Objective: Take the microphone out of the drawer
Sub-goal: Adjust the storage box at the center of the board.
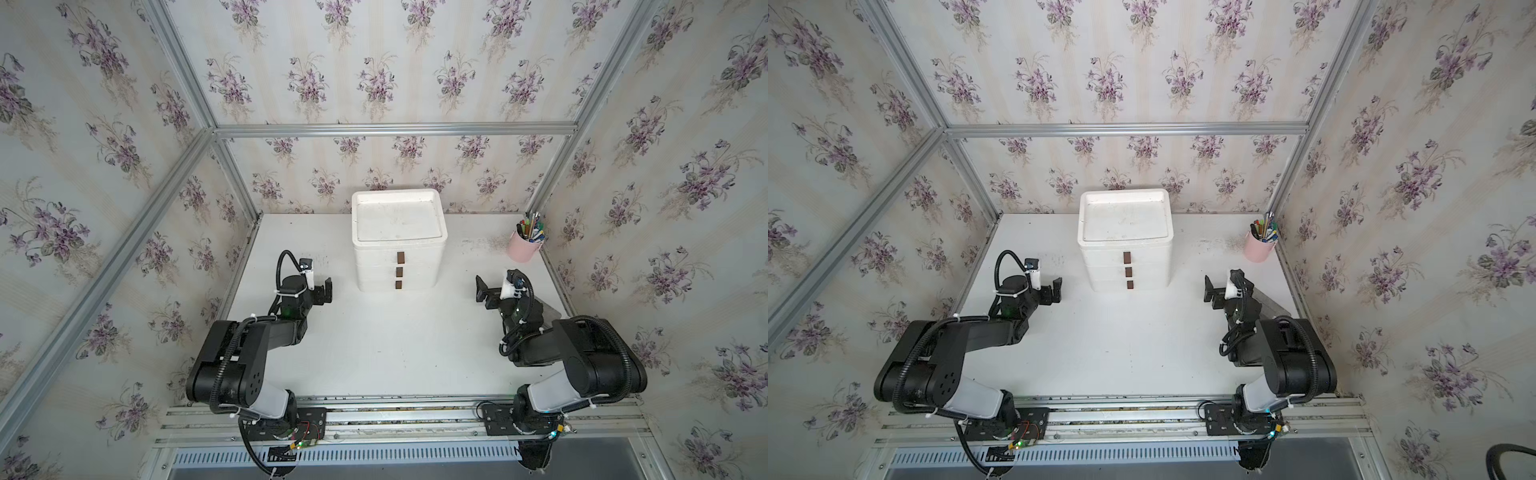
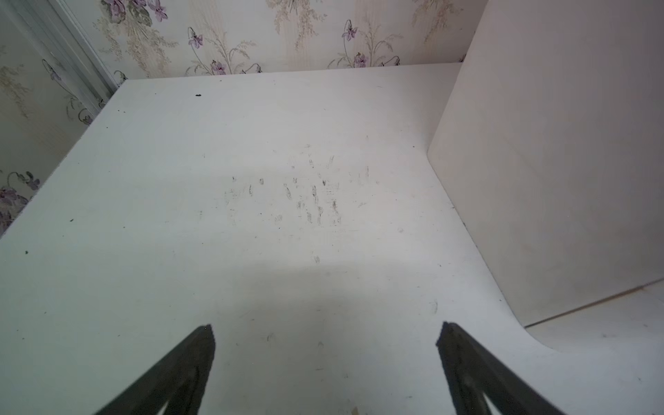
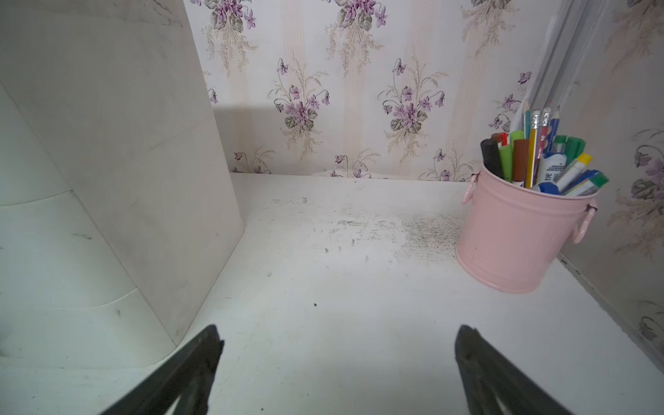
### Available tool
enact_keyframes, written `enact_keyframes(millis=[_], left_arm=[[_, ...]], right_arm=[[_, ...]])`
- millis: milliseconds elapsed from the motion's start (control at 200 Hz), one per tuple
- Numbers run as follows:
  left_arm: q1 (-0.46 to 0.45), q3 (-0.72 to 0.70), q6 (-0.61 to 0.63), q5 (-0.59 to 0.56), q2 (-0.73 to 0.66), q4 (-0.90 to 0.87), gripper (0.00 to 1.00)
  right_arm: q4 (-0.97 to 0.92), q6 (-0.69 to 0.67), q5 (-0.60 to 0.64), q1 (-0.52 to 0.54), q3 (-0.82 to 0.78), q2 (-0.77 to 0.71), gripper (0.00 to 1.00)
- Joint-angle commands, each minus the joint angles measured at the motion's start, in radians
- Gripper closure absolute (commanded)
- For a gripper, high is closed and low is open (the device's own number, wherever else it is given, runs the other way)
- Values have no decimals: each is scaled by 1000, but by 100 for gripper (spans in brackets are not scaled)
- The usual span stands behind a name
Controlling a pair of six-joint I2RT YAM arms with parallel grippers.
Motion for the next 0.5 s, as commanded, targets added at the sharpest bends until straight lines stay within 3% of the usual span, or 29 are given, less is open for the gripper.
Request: enact_keyframes(millis=[0,280,495], left_arm=[[0,3,5,6,-1,23,1],[-38,-1,21,-73,-3,28,1],[-20,2,11,-41,-1,28,1]], right_arm=[[19,-3,-11,0,3,0,0],[29,-2,9,3,-5,0,0],[47,0,31,10,-14,0,0]])
